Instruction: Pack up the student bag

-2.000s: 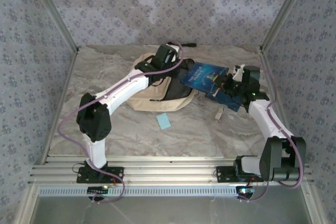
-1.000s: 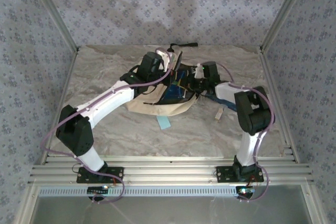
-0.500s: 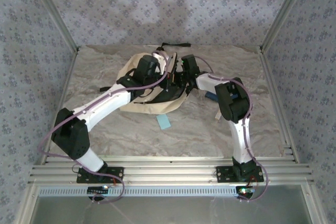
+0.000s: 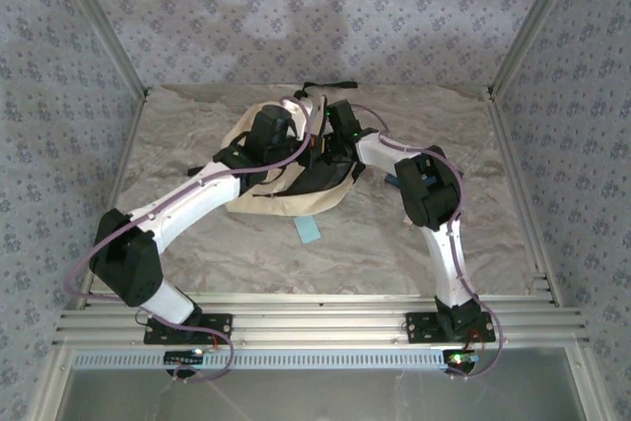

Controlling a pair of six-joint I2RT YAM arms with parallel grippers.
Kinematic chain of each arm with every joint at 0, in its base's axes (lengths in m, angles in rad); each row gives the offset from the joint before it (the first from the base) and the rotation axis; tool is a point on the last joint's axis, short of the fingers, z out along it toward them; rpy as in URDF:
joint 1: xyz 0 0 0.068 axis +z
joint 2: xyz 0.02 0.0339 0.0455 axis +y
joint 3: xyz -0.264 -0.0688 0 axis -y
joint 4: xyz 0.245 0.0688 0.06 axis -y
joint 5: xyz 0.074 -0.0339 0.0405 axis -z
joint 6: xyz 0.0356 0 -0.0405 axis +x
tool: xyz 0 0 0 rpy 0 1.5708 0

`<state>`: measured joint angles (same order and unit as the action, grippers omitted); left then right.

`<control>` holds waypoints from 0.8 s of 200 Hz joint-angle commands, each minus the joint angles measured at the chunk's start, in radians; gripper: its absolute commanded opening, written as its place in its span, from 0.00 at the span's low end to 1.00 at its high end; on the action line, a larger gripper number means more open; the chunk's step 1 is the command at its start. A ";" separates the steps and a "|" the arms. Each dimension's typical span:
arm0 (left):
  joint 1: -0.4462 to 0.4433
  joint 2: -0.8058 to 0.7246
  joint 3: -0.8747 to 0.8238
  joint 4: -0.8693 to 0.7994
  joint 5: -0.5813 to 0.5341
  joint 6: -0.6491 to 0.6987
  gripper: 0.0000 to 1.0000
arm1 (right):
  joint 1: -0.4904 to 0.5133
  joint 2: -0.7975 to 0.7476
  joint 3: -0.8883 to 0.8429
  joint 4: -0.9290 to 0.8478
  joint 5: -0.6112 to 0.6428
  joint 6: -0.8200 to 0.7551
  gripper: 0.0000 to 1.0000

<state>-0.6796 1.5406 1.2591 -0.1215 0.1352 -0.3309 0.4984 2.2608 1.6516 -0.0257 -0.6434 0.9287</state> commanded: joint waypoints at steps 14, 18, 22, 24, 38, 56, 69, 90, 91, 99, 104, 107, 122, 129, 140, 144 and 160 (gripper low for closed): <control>0.002 -0.059 0.003 0.066 0.002 0.001 0.00 | 0.011 0.072 0.026 0.129 -0.074 0.123 0.02; 0.004 -0.056 0.004 0.061 -0.011 -0.002 0.00 | 0.011 0.074 0.027 0.138 -0.080 0.129 0.03; 0.006 -0.056 0.003 0.056 -0.024 -0.005 0.00 | 0.010 0.073 0.027 0.141 -0.083 0.130 0.04; 0.007 -0.055 0.002 0.054 -0.031 -0.008 0.00 | 0.009 0.073 0.025 0.140 -0.084 0.127 0.05; 0.026 -0.050 -0.009 0.045 -0.074 -0.034 0.00 | 0.004 0.056 0.020 0.116 -0.077 0.109 0.16; 0.065 -0.041 -0.030 0.040 -0.104 -0.090 0.00 | -0.015 0.022 -0.007 0.077 -0.051 0.086 0.39; 0.101 -0.035 -0.051 0.046 -0.104 -0.137 0.00 | -0.031 -0.013 -0.042 0.063 -0.032 0.076 0.49; 0.142 -0.033 -0.085 0.071 -0.099 -0.174 0.00 | -0.055 -0.079 -0.099 0.057 -0.007 0.063 0.58; 0.145 -0.033 -0.087 0.072 -0.099 -0.174 0.00 | -0.056 -0.081 -0.100 0.055 -0.005 0.062 0.58; 0.151 -0.032 -0.093 0.078 -0.101 -0.175 0.00 | -0.062 -0.103 -0.109 0.030 0.001 0.047 0.59; 0.154 -0.031 -0.094 0.079 -0.104 -0.173 0.00 | -0.067 -0.118 -0.113 0.010 0.004 0.035 0.60; 0.155 -0.030 -0.094 0.079 -0.105 -0.172 0.00 | -0.070 -0.127 -0.114 -0.004 0.006 0.025 0.61; 0.155 -0.023 -0.086 0.070 -0.120 -0.161 0.00 | -0.083 -0.170 -0.118 -0.091 0.035 -0.026 0.63; 0.155 -0.018 -0.081 0.066 -0.125 -0.156 0.00 | -0.090 -0.193 -0.120 -0.128 0.051 -0.051 0.64; 0.156 -0.012 -0.076 0.066 -0.130 -0.154 0.00 | -0.103 -0.229 -0.133 -0.170 0.070 -0.080 0.64; 0.155 -0.009 -0.076 0.066 -0.130 -0.154 0.00 | -0.110 -0.243 -0.139 -0.183 0.074 -0.091 0.64; 0.156 0.002 -0.069 0.068 -0.134 -0.158 0.00 | -0.139 -0.304 -0.171 -0.219 0.086 -0.123 0.65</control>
<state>-0.5232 1.5337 1.1629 -0.0818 0.0261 -0.4774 0.3981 2.0712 1.5169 -0.1265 -0.6014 0.8978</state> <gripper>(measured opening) 0.065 0.643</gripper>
